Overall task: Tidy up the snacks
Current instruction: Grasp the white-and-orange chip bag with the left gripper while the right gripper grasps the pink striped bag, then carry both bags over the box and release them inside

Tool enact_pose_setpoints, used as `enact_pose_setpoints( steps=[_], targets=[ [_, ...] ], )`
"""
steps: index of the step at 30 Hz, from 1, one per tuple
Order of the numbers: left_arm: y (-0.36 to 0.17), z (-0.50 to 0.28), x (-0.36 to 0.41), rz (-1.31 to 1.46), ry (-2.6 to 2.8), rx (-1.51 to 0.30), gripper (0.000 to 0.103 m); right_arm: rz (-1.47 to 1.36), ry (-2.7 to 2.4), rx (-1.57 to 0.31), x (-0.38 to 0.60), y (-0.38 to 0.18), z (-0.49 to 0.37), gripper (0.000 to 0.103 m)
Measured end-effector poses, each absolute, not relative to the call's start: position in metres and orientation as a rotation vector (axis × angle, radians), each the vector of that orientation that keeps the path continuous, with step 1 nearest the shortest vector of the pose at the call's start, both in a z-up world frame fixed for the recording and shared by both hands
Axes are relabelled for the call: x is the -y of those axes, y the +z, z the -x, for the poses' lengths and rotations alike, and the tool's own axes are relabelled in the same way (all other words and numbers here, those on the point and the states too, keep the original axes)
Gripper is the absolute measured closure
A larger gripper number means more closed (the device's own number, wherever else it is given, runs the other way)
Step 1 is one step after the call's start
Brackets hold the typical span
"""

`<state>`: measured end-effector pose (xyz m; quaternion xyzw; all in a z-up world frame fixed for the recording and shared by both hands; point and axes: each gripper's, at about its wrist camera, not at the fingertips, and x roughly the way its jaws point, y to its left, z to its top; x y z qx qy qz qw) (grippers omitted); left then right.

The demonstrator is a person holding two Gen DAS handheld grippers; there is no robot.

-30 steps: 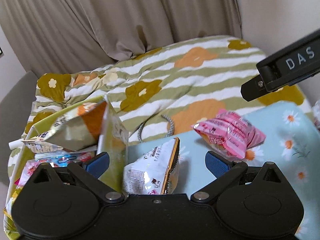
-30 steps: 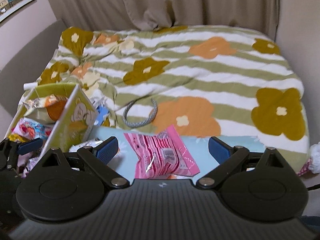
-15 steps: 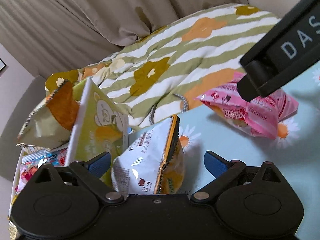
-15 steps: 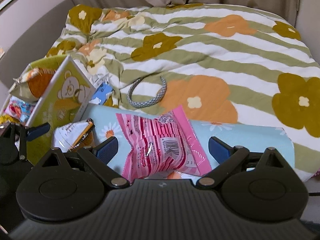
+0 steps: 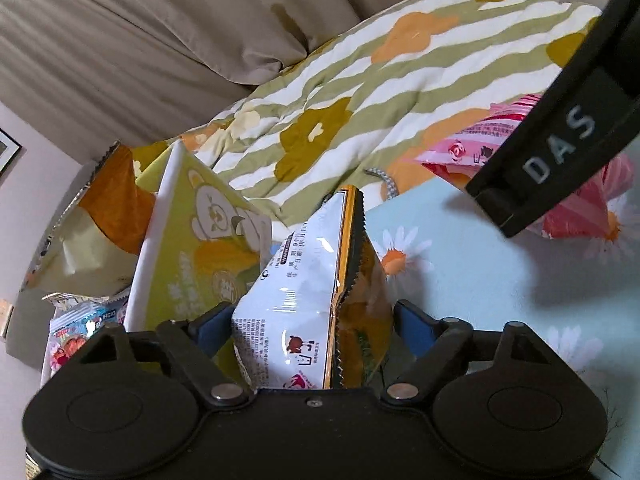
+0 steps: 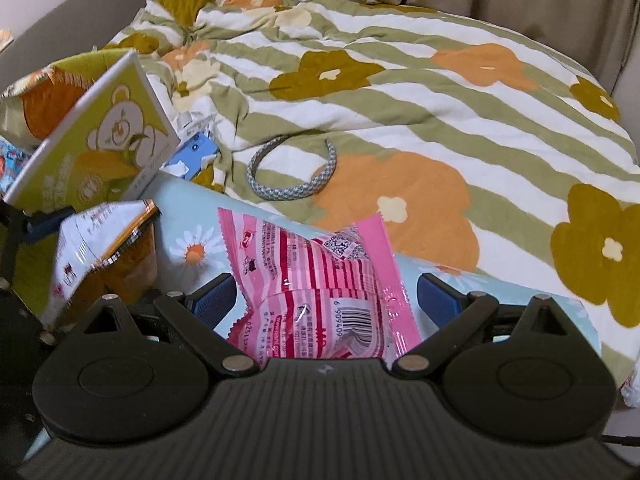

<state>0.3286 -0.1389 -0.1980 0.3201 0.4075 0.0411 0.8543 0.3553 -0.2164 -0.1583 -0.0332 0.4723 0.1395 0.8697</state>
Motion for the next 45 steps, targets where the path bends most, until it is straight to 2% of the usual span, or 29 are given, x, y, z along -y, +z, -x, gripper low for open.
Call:
enact_pose_setpoints(
  steps=[1,6,21,22,23,28,45],
  targets=[
    [-0.198,-0.328,0.139,-0.666,0.079,-0.858,0.037,0.071,0.293,-0.991,0.216,-0.160,-0.356,0.000],
    [-0.193,-0.326,0.135,-0.613,0.051,-0.879,0.044,0.079,0.297,-1.002,0.215,-0.164,-0.359,0.000],
    [-0.168,-0.307,0.132,-0.450,0.032,-0.890,0.045,0.019,0.310,-0.975,0.224,-0.171,-0.361,0.000],
    [-0.166,-0.305,0.132,-0.446,0.030,-0.886,0.045,0.012,0.314,-0.967,0.226,-0.168,-0.359,0.004],
    [-0.163,-0.303,0.134,-0.438,0.027,-0.880,0.045,0.001,0.327,-0.957,0.227,-0.164,-0.356,0.019],
    [-0.148,-0.288,0.137,-0.415,0.014,-0.850,0.045,-0.017,0.317,-0.970,0.230,-0.155,-0.346,0.022],
    [-0.023,-0.213,0.111,-0.290,0.034,-0.599,0.046,-0.061,0.338,-0.739,0.209,-0.028,-0.264,0.022]
  ],
)
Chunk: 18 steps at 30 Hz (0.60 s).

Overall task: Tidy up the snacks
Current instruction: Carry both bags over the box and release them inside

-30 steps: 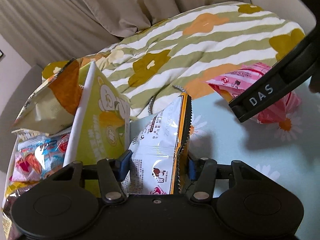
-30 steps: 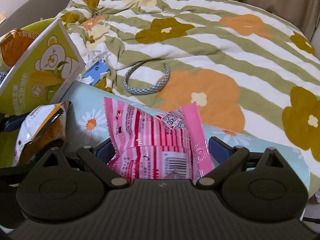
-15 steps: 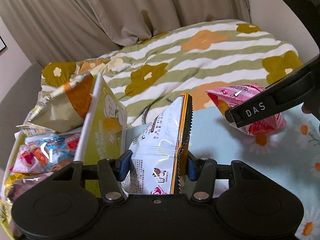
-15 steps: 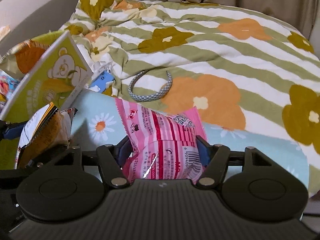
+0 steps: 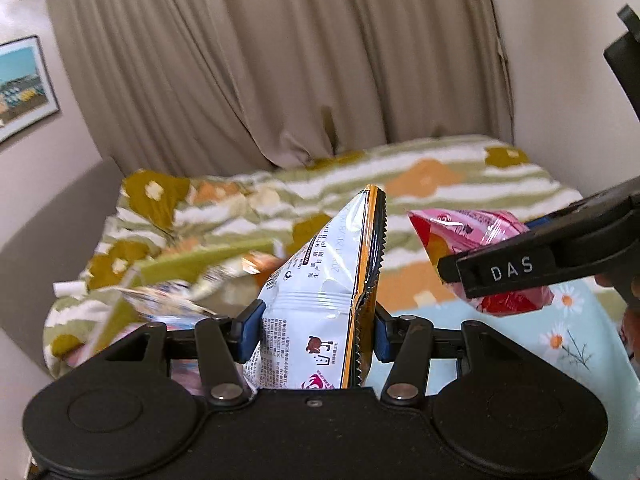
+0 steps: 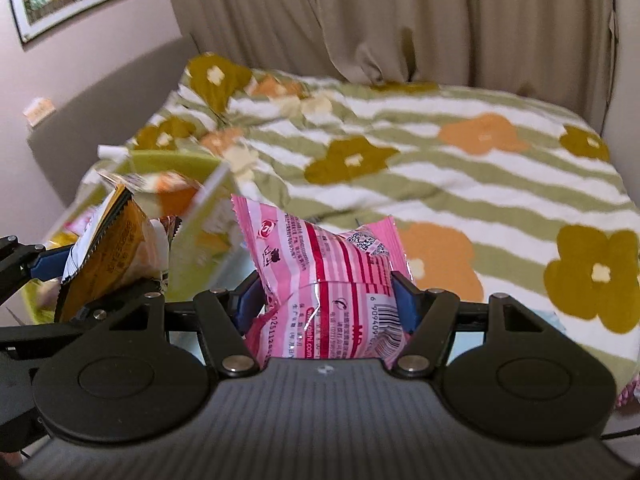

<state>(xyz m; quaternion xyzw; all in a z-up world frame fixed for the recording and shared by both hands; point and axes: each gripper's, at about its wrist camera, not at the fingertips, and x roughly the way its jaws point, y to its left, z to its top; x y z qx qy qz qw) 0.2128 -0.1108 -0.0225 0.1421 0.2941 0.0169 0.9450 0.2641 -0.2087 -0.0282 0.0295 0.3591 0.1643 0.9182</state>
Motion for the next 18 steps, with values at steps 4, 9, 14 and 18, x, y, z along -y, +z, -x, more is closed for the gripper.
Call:
enact_pose_setpoints(
  steps=[4,9,14,18],
  targets=[
    [0.005,-0.199,0.087,-0.283,0.083,-0.544,0.046,-0.070,0.380,-0.686,0.187,-0.001,-0.253,0.022],
    [0.035,-0.190,0.041,-0.266,0.140,-0.479,0.046,-0.075,0.431,-0.634,0.150,0.027,-0.246,0.022],
    [0.051,-0.195,-0.012,-0.278,0.143,-0.444,0.046,-0.092,0.427,-0.600,0.100,0.044,-0.242,0.022],
    [0.055,-0.211,-0.052,-0.290,0.103,-0.459,0.046,-0.120,0.398,-0.596,0.059,0.050,-0.245,0.022]
  ],
)
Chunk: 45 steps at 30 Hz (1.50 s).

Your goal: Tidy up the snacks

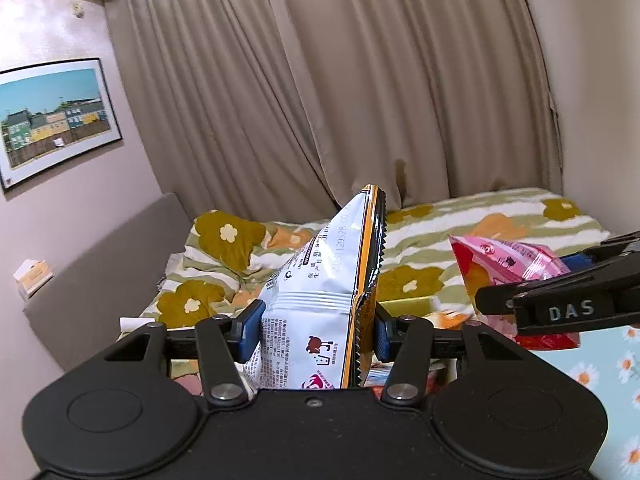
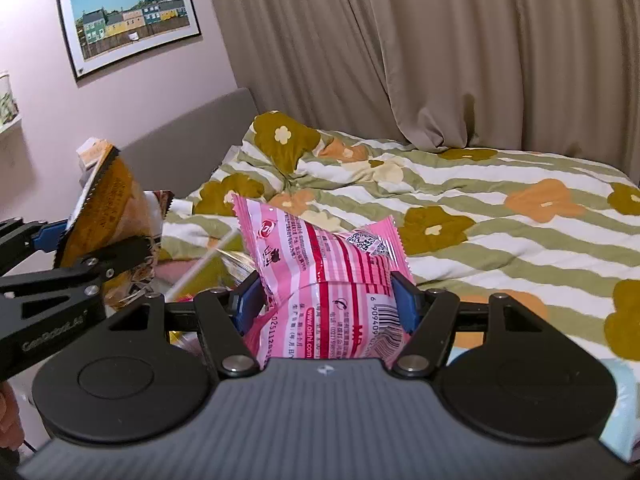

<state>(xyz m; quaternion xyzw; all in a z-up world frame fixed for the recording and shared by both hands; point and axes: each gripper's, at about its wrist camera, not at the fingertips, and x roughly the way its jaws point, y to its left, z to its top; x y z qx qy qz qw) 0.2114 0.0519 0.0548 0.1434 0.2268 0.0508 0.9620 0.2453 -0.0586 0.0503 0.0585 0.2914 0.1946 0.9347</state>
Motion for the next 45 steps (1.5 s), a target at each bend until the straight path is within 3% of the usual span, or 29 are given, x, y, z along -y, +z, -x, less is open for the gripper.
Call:
enact_pose_setpoints(
  steps=[11,12,13,15,29,32,35,45],
  targets=[
    [0.008,-0.289,-0.121,-0.319,-0.120,-0.570,0.042,-0.176,0.193,-0.648,-0.020,0.038,-0.255,0.022],
    [0.005,-0.292,-0.124,-0.313,-0.139,-0.574,0.036,-0.185,0.171,-0.657,-0.022,0.035,-0.254,0.022],
    [0.001,-0.296,-0.126,-0.305,-0.161,-0.583,0.015,-0.190,0.148,-0.668,-0.025,0.032,-0.255,0.022],
    [-0.003,-0.298,-0.132,-0.279,-0.188,-0.597,0.000,-0.192,0.112,-0.694,-0.028,0.026,-0.255,0.022],
    [0.003,-0.246,-0.176,-0.174,-0.140,-0.620,0.000,-0.196,0.116,-0.709,-0.042,0.022,-0.242,0.021],
    [0.005,-0.243,-0.185,-0.173,-0.102,-0.621,0.000,-0.223,0.141,-0.720,-0.047,0.021,-0.244,0.016],
    [0.003,-0.240,-0.196,-0.161,-0.091,-0.627,0.000,-0.268,0.153,-0.736,-0.050,0.016,-0.246,0.000],
    [-0.011,-0.236,-0.198,-0.159,-0.127,-0.668,0.000,-0.281,0.111,-0.767,-0.051,0.005,-0.236,0.000]
  ],
)
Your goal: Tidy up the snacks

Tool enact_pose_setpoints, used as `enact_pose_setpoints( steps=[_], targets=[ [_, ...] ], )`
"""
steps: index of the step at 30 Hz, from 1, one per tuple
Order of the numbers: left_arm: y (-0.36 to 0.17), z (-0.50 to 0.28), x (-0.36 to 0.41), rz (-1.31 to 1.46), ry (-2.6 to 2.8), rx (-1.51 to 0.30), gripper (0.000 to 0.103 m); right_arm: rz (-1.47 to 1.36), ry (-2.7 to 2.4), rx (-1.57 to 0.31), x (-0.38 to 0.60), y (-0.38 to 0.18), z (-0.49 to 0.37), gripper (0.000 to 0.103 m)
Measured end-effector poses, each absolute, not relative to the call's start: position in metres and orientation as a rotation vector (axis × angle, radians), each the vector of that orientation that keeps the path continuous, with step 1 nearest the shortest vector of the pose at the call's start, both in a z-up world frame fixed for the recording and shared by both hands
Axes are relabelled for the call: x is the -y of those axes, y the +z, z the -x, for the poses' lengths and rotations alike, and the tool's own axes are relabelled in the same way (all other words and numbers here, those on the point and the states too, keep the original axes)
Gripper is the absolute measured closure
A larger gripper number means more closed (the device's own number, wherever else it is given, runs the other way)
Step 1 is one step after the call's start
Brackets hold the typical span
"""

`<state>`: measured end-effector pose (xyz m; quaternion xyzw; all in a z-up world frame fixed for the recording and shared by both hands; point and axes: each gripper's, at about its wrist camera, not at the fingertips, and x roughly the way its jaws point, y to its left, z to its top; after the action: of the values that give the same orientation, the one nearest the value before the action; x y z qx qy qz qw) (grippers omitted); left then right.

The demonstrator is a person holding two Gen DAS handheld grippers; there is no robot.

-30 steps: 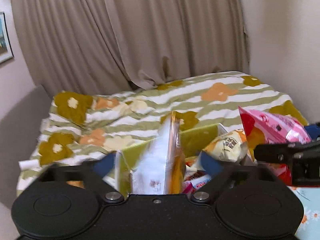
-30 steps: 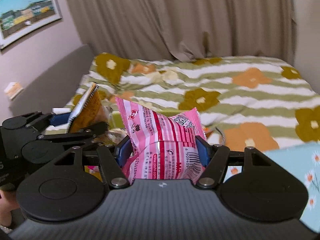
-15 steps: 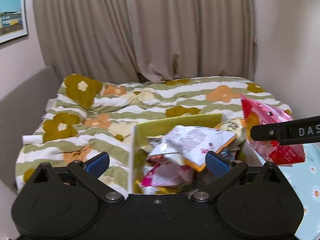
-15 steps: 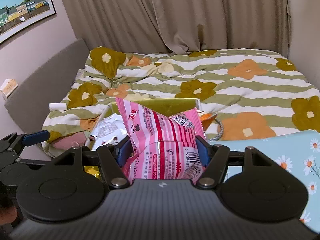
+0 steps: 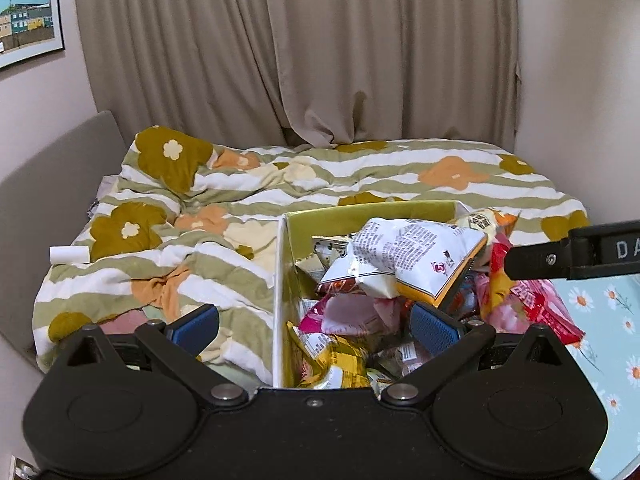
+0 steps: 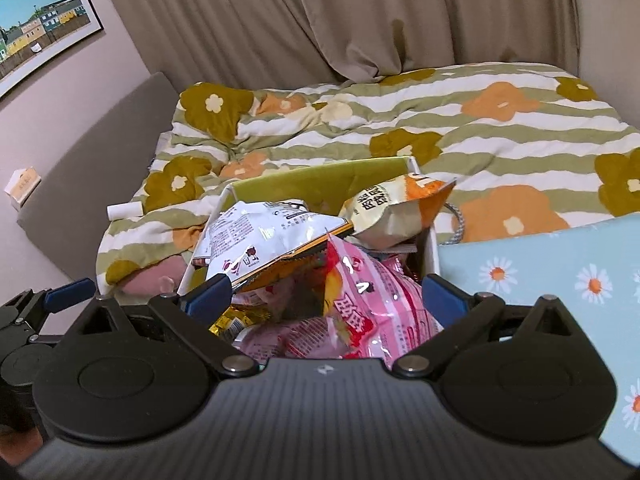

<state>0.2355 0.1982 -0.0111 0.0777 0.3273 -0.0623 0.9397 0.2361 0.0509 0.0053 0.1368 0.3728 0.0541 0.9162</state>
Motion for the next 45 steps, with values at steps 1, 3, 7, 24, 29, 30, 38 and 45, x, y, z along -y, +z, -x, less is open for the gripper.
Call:
enact_pose_setpoints(
  steps=[1,3,7,24,29,30,38,45],
  targets=[
    [-0.009,-0.234,-0.197,-0.163,-0.127,-0.665,0.000,-0.279,0.111,-0.762,-0.051,0.007,-0.233,0.000],
    [-0.004,-0.227,-0.195,-0.162,-0.123,-0.653,0.000,-0.271,0.114,-0.751,-0.049,0.011,-0.227,0.000],
    [0.012,-0.211,-0.188,-0.162,-0.120,-0.616,0.000,-0.250,0.115,-0.701,-0.044,0.027,-0.209,0.000],
    [0.043,-0.095,-0.129,-0.063,-0.102,-0.578,0.000,-0.054,-0.039,-0.601,0.026,0.066,-0.083,0.000],
    [0.035,-0.074,-0.114,-0.069,-0.110,-0.589,0.000,-0.051,-0.102,-0.655,0.046,0.045,-0.056,0.000],
    [0.035,-0.071,-0.112,-0.074,-0.111,-0.585,0.000,-0.062,-0.110,-0.672,0.050,0.040,-0.052,0.000],
    [0.027,-0.043,-0.095,-0.137,-0.122,-0.564,0.000,-0.086,-0.123,-0.733,0.062,0.017,-0.021,0.000],
    [0.021,-0.037,-0.091,-0.140,-0.125,-0.590,0.000,-0.112,-0.145,-0.746,0.071,0.010,-0.011,0.000]
  ],
)
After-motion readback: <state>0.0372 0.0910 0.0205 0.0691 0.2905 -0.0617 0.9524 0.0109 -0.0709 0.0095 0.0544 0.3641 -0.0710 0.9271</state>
